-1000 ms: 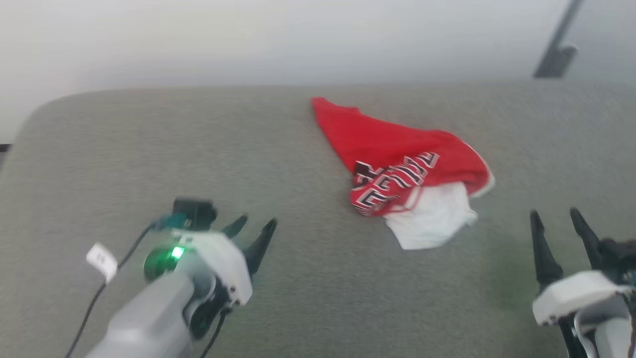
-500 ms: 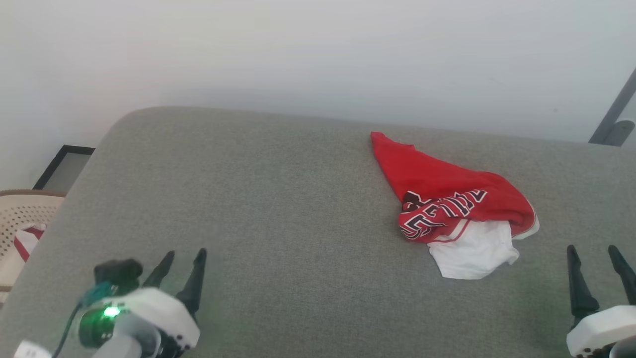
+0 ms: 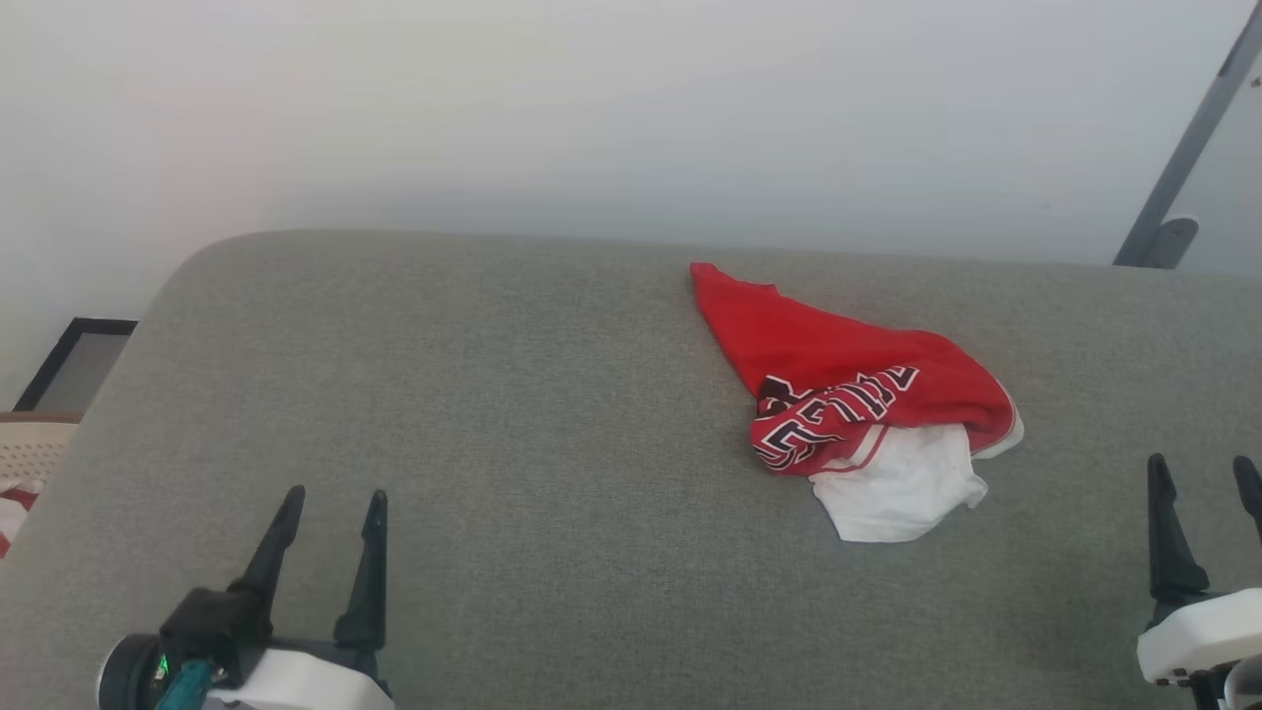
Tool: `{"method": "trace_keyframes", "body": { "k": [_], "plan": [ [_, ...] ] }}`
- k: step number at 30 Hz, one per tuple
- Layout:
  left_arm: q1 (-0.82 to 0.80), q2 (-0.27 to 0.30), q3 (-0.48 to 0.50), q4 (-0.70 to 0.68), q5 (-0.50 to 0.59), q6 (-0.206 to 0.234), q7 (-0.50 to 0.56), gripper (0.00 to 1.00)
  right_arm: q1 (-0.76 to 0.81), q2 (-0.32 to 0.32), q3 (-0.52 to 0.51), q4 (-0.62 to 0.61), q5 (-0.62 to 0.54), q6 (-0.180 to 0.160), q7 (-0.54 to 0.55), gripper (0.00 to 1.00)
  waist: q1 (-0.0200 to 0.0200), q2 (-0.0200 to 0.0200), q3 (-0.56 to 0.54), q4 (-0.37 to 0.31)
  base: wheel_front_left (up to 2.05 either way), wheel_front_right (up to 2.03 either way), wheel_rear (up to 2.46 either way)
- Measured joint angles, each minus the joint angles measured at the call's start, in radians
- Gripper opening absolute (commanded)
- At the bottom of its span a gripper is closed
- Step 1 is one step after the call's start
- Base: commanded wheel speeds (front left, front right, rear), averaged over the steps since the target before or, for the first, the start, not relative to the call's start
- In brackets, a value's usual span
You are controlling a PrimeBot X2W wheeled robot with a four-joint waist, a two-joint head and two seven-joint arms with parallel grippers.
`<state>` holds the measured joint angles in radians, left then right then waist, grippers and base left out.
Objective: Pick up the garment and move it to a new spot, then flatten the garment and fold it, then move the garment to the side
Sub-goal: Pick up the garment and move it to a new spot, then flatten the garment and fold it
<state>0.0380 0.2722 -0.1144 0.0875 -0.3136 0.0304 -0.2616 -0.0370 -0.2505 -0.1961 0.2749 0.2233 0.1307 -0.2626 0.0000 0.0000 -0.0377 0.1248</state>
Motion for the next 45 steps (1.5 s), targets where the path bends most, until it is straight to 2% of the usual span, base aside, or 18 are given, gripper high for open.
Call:
{"method": "trace_keyframes", "body": {
  "k": [6, 22, 26, 29, 30, 32, 34, 35, 37, 38, 41, 45],
  "plan": [
    [0.042, -0.064, 0.049, 0.016, 0.073, -0.049, 0.000, 1.00, -0.004, 0.008, 0.012, -0.004, 0.001, 0.000, 0.000, 1.00, 0.0000, 0.0000, 0.010, -0.013, 0.00, 0.00, 0.00],
    [0.041, -0.133, 0.123, 0.039, 0.153, -0.123, 0.000, 1.00, -0.019, 0.017, 0.031, -0.002, 0.000, 0.000, 0.000, 1.00, 0.0000, 0.0000, 0.015, -0.024, 0.00, 0.00, 0.00],
    [0.033, -0.147, 0.095, 0.054, 0.158, -0.138, 0.000, 1.00, -0.025, 0.023, 0.034, 0.000, 0.000, 0.000, 0.000, 1.00, 0.0000, 0.0000, 0.017, -0.033, 0.00, 0.00, 0.00],
    [-0.032, -0.129, -0.009, 0.113, 0.150, -0.155, 0.009, 1.00, -0.037, 0.024, 0.030, 0.000, 0.001, 0.000, 0.000, 1.00, -0.0001, 0.0000, 0.024, -0.041, 0.00, 0.00, 0.00],
    [-0.069, -0.124, -0.053, 0.136, 0.122, -0.157, 0.051, 1.00, -0.040, 0.025, 0.032, 0.000, 0.002, 0.000, 0.000, 1.00, 0.0000, 0.0000, 0.027, -0.044, 0.00, 0.00, 0.00],
    [-0.153, -0.084, -0.217, 0.170, 0.025, -0.159, 0.189, 1.00, -0.054, 0.026, 0.033, -0.001, 0.004, 0.000, 0.000, 1.00, -0.0001, 0.0000, 0.038, -0.051, 0.00, 0.00, 0.00],
    [-0.243, -0.060, -0.346, 0.196, -0.128, -0.160, 0.384, 1.00, -0.075, 0.025, 0.036, -0.005, 0.010, 0.000, 0.000, 1.00, 0.0000, 0.0000, 0.055, -0.060, 0.00, 0.00, 0.00],
    [-0.290, -0.030, -0.420, 0.192, -0.191, -0.160, 0.472, 1.00, -0.088, 0.024, 0.037, -0.006, 0.014, 0.000, 0.000, 1.00, 0.0000, 0.0000, 0.065, -0.065, 0.00, 0.00, 0.00],
    [-0.384, -0.004, -0.480, 0.184, -0.309, -0.161, 0.608, 1.00, -0.113, 0.024, 0.041, -0.007, 0.021, 0.000, 0.000, 1.00, -0.0001, 0.0000, 0.087, -0.077, 0.00, 0.00, 0.00],
    [-0.482, 0.025, -0.544, 0.171, -0.389, -0.160, 0.736, 1.00, -0.139, 0.026, 0.051, -0.009, 0.026, 0.000, 0.000, 1.00, 0.0000, 0.0000, 0.111, -0.094, 0.00, 0.00, 0.00],
    [-0.612, 0.006, -0.611, 0.173, -0.493, -0.160, 0.857, 1.00, -0.171, 0.028, 0.054, -0.009, 0.040, 0.000, 0.000, 1.00, 0.0000, 0.0000, 0.152, -0.122, 0.00, 0.00, 0.00],
    [-0.759, -0.039, -0.675, 0.243, -0.551, -0.160, 0.938, 1.00, -0.212, 0.032, 0.057, -0.006, 0.053, 0.000, 0.000, 1.00, -0.0001, 0.0000, 0.206, -0.171, 0.00, 0.00, 0.00]
  ]
}}
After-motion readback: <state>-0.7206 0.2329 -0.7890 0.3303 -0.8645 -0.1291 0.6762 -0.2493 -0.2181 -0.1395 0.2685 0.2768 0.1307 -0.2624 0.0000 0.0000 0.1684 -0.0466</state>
